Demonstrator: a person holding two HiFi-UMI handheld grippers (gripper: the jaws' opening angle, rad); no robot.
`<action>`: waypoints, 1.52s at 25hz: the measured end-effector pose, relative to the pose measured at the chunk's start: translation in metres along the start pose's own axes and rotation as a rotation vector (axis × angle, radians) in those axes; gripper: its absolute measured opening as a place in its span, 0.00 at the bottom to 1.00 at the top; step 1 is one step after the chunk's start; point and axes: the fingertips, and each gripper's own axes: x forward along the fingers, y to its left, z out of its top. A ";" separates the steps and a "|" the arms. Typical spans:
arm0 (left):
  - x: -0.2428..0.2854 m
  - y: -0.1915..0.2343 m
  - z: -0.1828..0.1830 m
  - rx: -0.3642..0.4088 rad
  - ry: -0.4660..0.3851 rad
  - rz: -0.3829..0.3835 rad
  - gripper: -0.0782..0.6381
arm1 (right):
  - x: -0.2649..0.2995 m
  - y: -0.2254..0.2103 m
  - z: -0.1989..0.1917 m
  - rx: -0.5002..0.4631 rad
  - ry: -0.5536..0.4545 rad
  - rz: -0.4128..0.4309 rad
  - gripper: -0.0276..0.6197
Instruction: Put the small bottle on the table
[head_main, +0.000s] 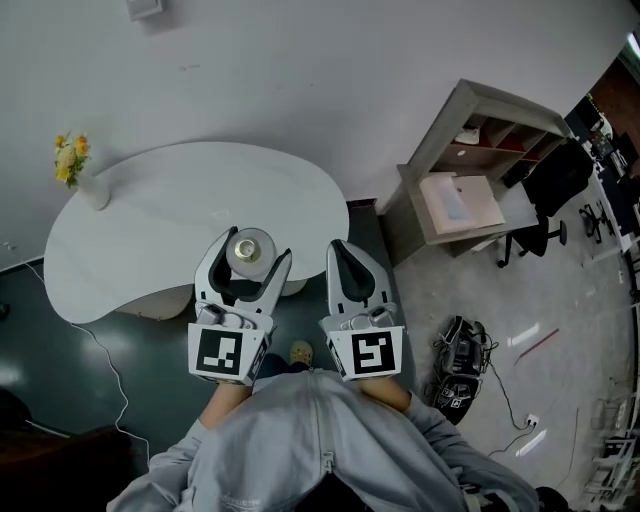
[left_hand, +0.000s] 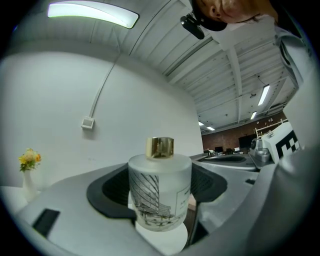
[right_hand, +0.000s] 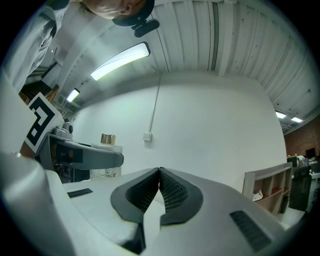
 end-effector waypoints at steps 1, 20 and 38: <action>0.003 0.000 -0.001 -0.007 0.001 0.008 0.58 | 0.001 -0.003 -0.002 0.003 0.002 0.002 0.08; 0.084 0.043 -0.013 -0.014 0.002 -0.009 0.58 | 0.084 -0.037 -0.030 0.020 0.015 -0.006 0.08; 0.176 0.098 -0.046 -0.030 0.035 -0.176 0.58 | 0.175 -0.054 -0.059 -0.005 0.023 -0.115 0.08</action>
